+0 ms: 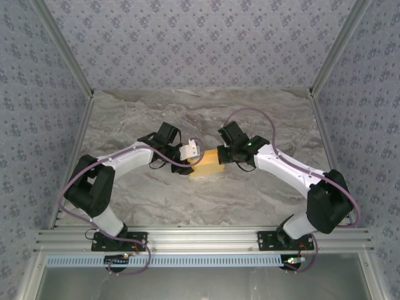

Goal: Fold the paper box

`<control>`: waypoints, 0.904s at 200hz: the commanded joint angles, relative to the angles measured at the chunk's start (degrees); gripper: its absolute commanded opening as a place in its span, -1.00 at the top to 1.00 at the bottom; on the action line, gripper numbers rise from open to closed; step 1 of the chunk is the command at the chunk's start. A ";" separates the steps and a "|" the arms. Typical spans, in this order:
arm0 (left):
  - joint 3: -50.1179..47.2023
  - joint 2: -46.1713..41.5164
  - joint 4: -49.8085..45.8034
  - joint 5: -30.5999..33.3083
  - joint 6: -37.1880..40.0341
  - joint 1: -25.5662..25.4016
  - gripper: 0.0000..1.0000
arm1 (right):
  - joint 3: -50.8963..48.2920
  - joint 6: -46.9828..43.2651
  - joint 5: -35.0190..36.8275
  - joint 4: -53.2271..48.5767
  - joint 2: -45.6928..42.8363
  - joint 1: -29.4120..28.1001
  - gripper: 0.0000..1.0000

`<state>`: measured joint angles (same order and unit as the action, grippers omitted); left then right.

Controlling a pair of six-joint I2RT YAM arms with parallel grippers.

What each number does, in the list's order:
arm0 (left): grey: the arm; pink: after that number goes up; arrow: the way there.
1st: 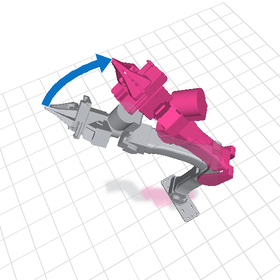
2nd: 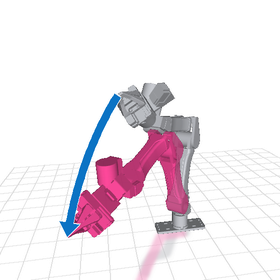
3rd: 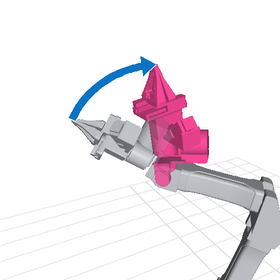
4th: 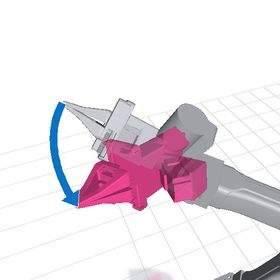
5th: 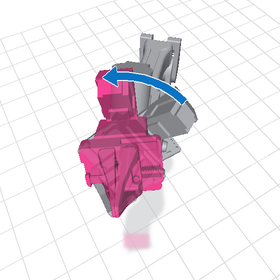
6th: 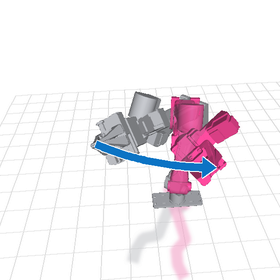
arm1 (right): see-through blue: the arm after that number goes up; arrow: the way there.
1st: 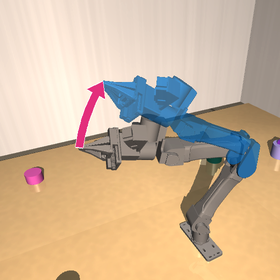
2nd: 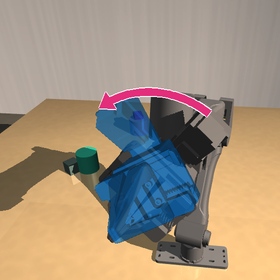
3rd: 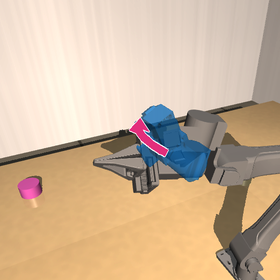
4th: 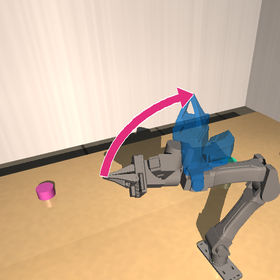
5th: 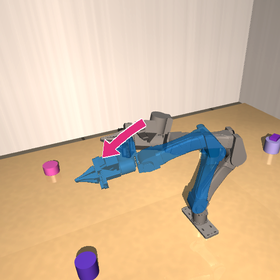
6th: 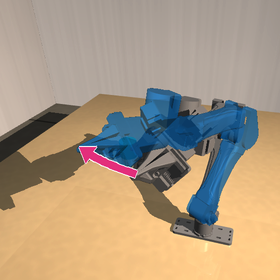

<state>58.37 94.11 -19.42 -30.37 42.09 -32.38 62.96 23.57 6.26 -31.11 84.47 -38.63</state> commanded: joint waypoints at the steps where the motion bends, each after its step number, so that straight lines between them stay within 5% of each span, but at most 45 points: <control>1: 1.23 0.46 -0.70 1.29 -0.37 -0.40 0.08 | 0.73 1.61 -1.59 -0.89 0.88 -0.08 0.94; 181: 2.97 -0.26 -1.61 3.12 -4.24 -0.44 0.05 | -6.67 0.77 3.03 3.21 -2.85 -1.93 0.97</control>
<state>59.59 94.30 -20.47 -28.42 39.90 -32.80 57.34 24.01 8.47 -24.95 82.06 -39.55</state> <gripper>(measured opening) 0.468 0.051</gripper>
